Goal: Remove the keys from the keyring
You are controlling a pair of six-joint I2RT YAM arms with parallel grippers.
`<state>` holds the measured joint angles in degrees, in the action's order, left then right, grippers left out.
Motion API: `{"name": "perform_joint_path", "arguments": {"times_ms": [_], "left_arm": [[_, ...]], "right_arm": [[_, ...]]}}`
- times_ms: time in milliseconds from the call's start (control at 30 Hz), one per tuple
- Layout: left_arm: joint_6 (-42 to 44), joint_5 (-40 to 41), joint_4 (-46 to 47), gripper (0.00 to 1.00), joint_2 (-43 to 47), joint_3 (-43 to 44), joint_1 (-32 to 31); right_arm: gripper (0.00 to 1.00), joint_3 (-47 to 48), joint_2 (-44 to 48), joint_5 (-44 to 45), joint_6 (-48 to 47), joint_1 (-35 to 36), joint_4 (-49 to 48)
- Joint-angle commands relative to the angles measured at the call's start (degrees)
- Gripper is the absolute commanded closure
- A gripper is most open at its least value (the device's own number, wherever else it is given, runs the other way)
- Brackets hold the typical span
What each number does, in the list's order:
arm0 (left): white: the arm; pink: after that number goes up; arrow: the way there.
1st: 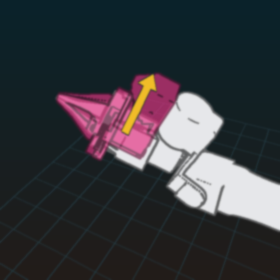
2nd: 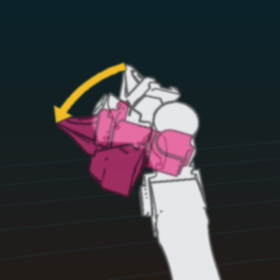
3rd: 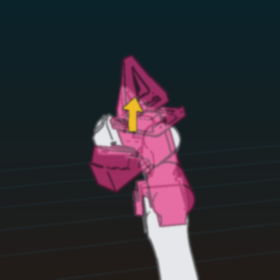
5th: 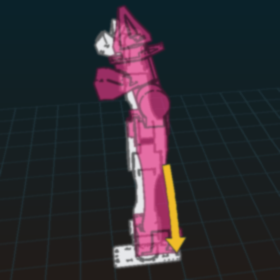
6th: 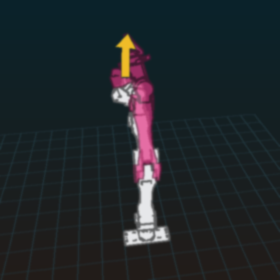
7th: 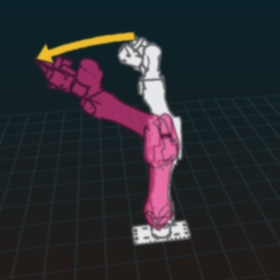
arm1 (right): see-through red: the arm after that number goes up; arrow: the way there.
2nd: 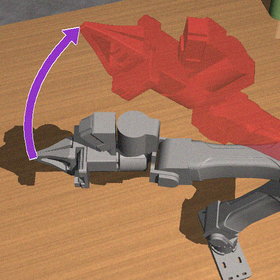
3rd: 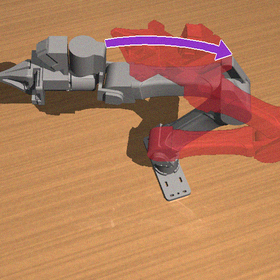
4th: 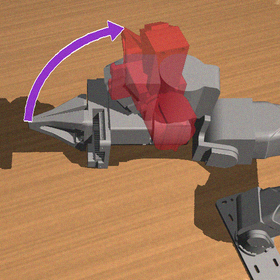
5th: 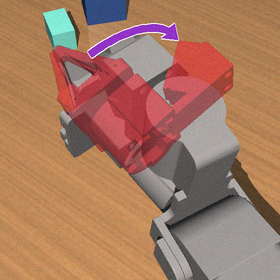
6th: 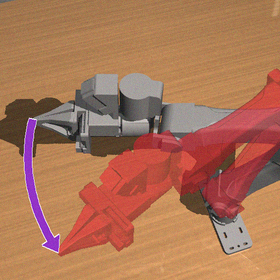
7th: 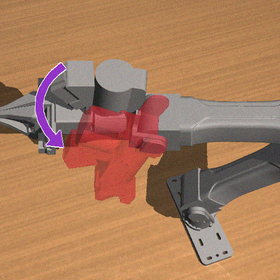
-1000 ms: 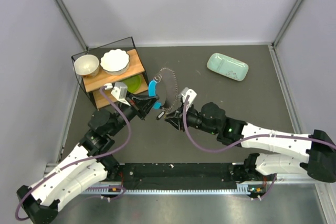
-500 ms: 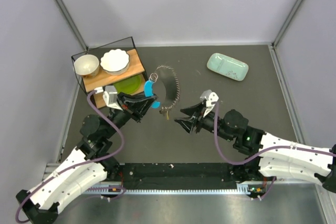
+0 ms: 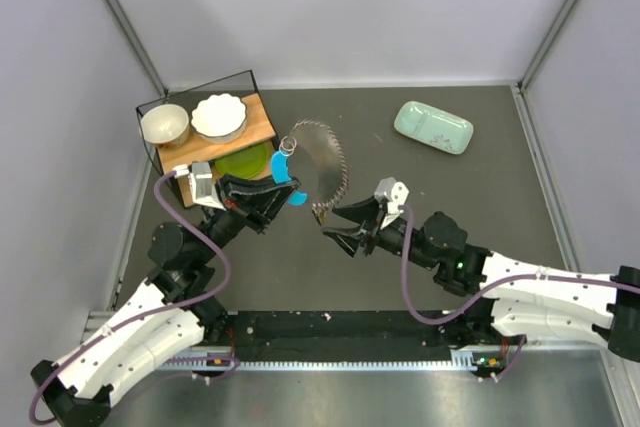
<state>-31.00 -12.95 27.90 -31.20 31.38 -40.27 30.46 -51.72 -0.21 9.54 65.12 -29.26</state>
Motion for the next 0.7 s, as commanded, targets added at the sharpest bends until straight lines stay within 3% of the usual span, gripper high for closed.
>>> {"name": "perform_joint_path", "arguments": {"times_ms": [0,400,500,667], "left_arm": [[-2.4,-1.0,7.3,1.00,0.0,2.1,0.0],[-4.1,-2.1,8.5,1.00,-1.1,2.4,0.0],[-4.4,-1.7,8.9,1.00,-1.0,1.8,0.0],[-3.3,-1.2,7.7,1.00,-1.0,1.9,0.1]], "right_arm": [[0.46,2.8,-2.7,3.5,-2.8,1.1,-7.3],[0.39,3.8,-8.4,4.8,-2.9,1.7,-16.8],[0.43,4.4,-9.4,4.0,-3.2,1.8,-17.0],[0.68,4.4,-10.2,5.9,-5.9,2.6,-17.9]]}}
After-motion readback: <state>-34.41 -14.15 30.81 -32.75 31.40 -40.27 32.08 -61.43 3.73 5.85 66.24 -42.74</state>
